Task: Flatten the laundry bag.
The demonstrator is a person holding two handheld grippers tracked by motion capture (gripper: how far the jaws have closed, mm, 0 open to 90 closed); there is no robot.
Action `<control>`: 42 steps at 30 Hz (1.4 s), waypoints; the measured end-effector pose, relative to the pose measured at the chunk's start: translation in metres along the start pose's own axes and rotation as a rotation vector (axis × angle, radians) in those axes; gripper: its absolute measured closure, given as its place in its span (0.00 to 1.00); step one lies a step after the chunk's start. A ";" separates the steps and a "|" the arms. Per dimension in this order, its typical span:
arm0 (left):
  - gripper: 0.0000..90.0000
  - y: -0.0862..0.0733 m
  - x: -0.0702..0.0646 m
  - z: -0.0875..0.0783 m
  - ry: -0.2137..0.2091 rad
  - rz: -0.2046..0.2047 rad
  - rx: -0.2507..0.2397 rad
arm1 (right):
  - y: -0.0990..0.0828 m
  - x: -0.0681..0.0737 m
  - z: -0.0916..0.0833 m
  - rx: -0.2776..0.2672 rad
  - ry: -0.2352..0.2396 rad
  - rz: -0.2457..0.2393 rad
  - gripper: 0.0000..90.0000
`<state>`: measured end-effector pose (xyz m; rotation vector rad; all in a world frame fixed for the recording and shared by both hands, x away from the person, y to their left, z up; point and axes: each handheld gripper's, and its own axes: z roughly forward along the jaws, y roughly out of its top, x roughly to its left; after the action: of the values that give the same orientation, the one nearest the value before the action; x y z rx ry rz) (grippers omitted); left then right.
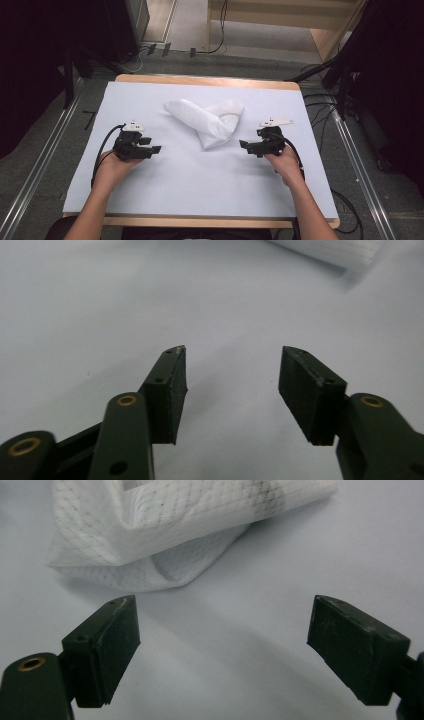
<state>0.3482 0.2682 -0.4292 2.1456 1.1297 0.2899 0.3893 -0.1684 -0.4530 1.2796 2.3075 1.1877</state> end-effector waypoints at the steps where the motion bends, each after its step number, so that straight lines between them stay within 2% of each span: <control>1: 0.54 0.001 0.000 0.000 -0.004 -0.001 -0.011 | 0.000 0.000 0.000 0.002 -0.008 0.008 0.16; 2: 0.56 0.001 0.001 -0.001 0.000 -0.002 -0.016 | 0.000 0.000 0.000 0.002 -0.015 0.011 0.15; 3: 0.56 0.002 0.001 -0.001 -0.028 -0.017 -0.022 | 0.000 0.000 0.000 0.002 -0.015 0.011 0.15; 4: 0.57 0.003 0.002 0.001 -0.044 -0.019 -0.006 | 0.000 0.000 0.000 0.002 -0.023 0.009 0.15; 10: 0.62 0.004 0.002 0.001 -0.051 -0.035 0.005 | -0.001 0.002 0.002 0.018 -0.036 -0.004 0.15; 14: 0.60 0.007 0.003 0.001 -0.055 -0.038 0.010 | 0.000 0.004 0.003 0.021 -0.028 -0.028 0.15; 17: 0.50 0.008 0.004 0.004 -0.049 -0.049 0.027 | 0.000 0.004 0.003 0.023 -0.031 -0.033 0.16; 18: 0.50 0.008 0.006 0.005 -0.047 -0.068 0.038 | -0.001 0.004 0.003 0.025 -0.035 -0.036 0.17; 19: 0.43 0.009 0.008 0.007 -0.059 -0.093 0.041 | -0.003 0.003 0.002 0.034 -0.026 -0.024 0.21; 23: 0.40 0.010 0.010 0.008 -0.073 -0.090 0.038 | -0.006 0.001 0.002 0.047 -0.005 -0.005 0.26; 27: 0.36 0.011 0.013 0.010 -0.101 -0.100 0.028 | -0.007 0.002 -0.002 0.042 -0.010 -0.020 0.30; 33: 0.36 0.013 0.015 0.012 -0.100 -0.085 0.032 | -0.011 -0.001 -0.006 0.037 0.002 -0.023 0.35; 39: 0.37 0.015 0.015 0.013 -0.102 -0.071 0.035 | -0.014 -0.004 -0.007 0.044 -0.006 -0.015 0.40; 41: 0.37 0.016 0.016 0.011 -0.100 -0.077 0.028 | -0.014 -0.005 -0.005 0.042 -0.009 -0.014 0.42; 42: 0.37 0.016 0.017 0.011 -0.103 -0.094 0.031 | -0.013 -0.005 -0.005 0.046 -0.008 -0.013 0.43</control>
<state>0.3739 0.2698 -0.4286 2.1014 1.1781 0.1190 0.3818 -0.1781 -0.4606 1.2808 2.3464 1.1301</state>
